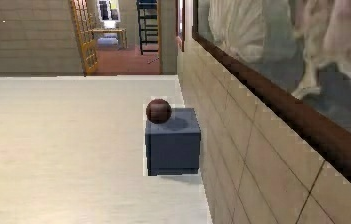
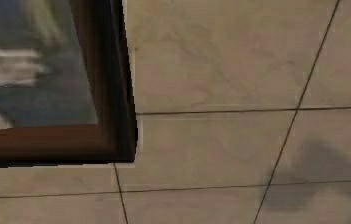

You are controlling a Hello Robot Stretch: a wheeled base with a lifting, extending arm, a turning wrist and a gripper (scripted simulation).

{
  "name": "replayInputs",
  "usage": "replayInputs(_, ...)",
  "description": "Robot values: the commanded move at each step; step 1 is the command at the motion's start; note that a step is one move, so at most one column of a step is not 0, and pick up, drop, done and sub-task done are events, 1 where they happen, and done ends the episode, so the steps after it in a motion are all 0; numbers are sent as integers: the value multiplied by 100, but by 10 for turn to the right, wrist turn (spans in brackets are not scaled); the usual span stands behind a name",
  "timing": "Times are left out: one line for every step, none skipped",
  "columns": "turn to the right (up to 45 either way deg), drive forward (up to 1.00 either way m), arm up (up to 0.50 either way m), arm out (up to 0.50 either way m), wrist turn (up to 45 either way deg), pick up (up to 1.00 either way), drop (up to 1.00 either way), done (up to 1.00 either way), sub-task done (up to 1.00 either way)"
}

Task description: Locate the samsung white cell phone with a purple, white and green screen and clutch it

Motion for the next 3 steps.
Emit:
replayInputs(-180, 0, 0, 0, 0, 0, 0, 0, 0)
replayInputs(0, 100, 0, 0, 0, 0, 0, 0, 0)
replayInputs(0, 100, 0, 0, 0, 0, 0, 0, 0)
